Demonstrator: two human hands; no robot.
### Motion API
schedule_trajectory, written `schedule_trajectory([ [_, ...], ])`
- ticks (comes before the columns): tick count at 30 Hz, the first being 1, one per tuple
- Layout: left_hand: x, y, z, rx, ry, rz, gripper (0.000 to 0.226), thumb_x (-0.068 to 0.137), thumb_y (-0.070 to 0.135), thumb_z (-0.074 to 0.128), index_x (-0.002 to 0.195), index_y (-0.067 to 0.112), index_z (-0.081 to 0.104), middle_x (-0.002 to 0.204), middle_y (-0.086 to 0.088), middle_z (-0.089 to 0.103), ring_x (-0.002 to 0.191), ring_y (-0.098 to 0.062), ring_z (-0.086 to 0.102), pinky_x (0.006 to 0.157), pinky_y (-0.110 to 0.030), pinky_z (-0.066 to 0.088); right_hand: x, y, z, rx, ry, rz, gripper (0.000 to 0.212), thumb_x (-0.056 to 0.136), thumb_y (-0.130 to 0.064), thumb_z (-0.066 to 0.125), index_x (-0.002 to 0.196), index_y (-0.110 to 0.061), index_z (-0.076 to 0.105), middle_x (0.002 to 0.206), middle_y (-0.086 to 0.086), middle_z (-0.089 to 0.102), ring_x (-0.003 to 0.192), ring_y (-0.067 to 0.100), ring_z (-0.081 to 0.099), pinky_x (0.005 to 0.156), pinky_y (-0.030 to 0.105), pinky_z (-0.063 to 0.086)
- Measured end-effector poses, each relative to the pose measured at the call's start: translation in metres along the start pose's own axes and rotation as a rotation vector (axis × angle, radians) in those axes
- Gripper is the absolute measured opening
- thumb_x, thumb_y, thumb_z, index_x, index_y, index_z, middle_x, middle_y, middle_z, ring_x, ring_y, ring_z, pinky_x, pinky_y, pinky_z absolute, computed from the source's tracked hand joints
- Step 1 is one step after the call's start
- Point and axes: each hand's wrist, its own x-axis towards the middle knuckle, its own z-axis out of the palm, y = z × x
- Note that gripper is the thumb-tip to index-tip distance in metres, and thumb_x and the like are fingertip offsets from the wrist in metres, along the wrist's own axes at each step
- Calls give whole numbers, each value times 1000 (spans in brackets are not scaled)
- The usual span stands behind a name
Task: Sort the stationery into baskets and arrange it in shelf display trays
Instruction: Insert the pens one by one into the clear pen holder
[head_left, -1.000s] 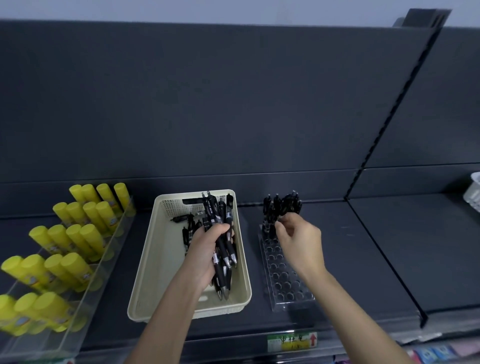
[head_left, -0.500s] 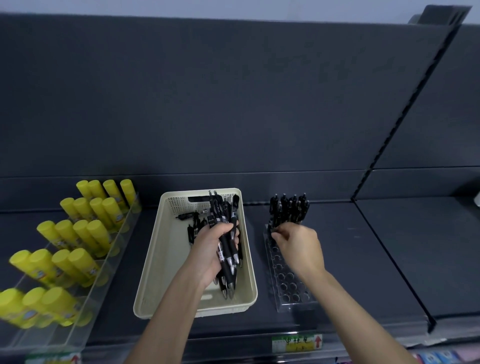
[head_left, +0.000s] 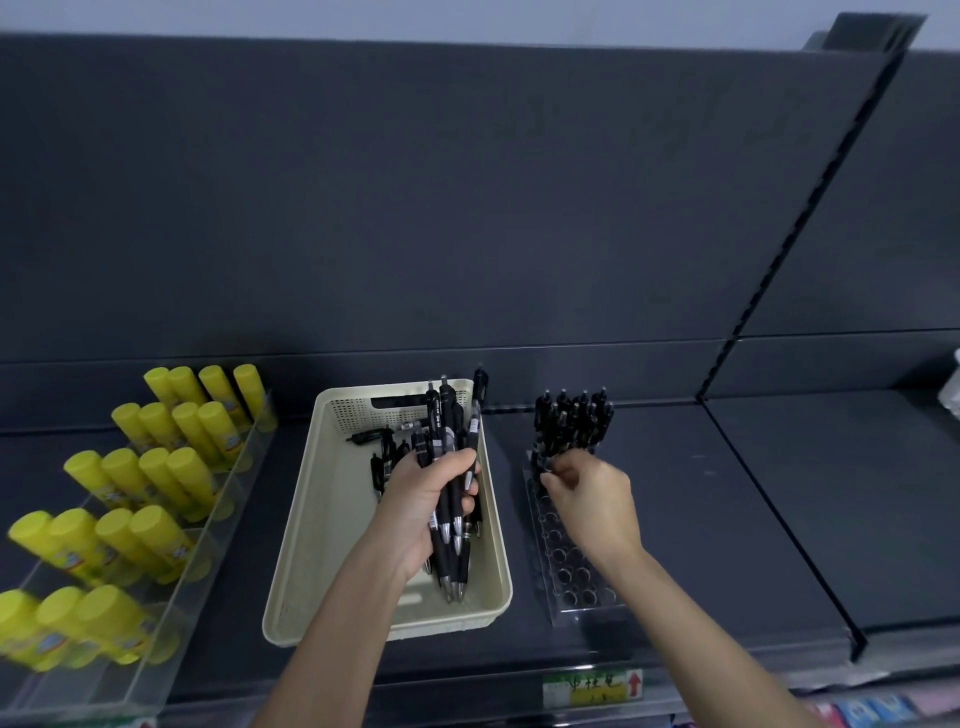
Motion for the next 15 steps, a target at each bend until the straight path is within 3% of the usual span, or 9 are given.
schedule_trajectory([
  [5, -2, 1, 2, 54, -7, -4, 21, 67, 13, 74, 84, 9, 65, 73, -5, 59, 57, -13, 54, 46, -22, 43, 0, 0, -2, -17, -9, -4, 16, 88, -20, 65, 100, -10, 69, 85, 2, 70, 68, 13, 62, 63, 26, 53],
  [9, -4, 2, 2, 54, -19, -2, 24, 64, 12, 75, 86, 8, 65, 73, -5, 61, 57, -13, 55, 45, -22, 43, -6, 1, -5, -36, -1, 6, 15, 87, -23, 68, 86, -9, 63, 78, 1, 67, 68, 14, 62, 61, 29, 54],
  [15, -3, 1, 1, 66, -23, -7, 26, 58, 17, 78, 80, 9, 67, 72, -6, 61, 56, -13, 55, 44, -22, 43, -4, -9, -9, -185, -30, -51, 25, 92, -21, 58, 73, -9, 47, 69, 3, 55, 57, 17, 51, 42, 20, 29],
])
